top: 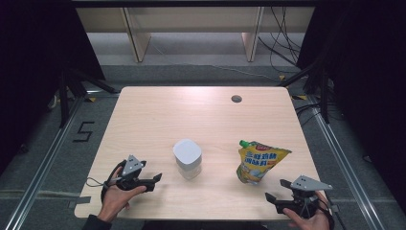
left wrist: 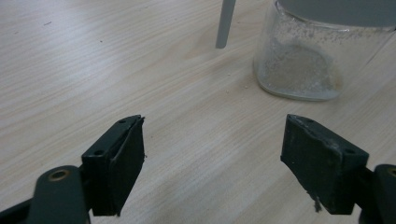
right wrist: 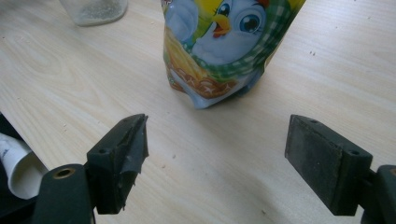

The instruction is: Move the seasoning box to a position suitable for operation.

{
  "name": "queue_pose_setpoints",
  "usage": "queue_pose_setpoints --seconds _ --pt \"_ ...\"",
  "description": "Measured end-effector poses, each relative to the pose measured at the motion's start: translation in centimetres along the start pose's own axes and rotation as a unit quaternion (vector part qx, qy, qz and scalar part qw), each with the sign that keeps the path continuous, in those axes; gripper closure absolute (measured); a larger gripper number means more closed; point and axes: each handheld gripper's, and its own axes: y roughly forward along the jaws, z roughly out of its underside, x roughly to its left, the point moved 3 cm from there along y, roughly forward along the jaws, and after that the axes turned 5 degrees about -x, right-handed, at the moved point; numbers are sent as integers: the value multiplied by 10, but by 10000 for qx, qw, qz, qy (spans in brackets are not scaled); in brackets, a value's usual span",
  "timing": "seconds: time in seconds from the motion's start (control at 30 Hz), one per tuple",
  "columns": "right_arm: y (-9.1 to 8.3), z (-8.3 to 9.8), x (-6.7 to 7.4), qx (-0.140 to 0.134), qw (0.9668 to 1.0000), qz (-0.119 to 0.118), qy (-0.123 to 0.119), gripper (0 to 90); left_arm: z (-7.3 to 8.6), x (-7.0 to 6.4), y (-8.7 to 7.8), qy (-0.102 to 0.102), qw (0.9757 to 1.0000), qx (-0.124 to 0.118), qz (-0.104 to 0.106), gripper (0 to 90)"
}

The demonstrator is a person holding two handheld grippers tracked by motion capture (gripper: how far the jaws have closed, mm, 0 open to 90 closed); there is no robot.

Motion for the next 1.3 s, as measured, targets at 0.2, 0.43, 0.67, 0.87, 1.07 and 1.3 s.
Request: queue_pose_setpoints --seconds 0.2,0.43,0.67,0.87,1.07,1.3 --pt "-1 0 0 -3 10000 -27 37 221 -3 1 1 28 9999 -95 -17 238" --pt "-1 -1 0 -84 9999 -64 53 222 -8 2 3 12 9998 -211 -10 269" --pt "-2 0 3 -17 9996 -116 253 221 -16 6 9 52 9995 -297 -31 317" --pt "0 -1 2 -82 9998 -129 123 221 -26 8 13 81 9989 -468 18 347" --pt "0 -1 3 -101 9997 -134 157 223 -37 15 21 200 9979 -614 50 406" --pt "0 0 4 -47 9995 -134 295 223 -41 9 32 346 9972 -613 258 473"
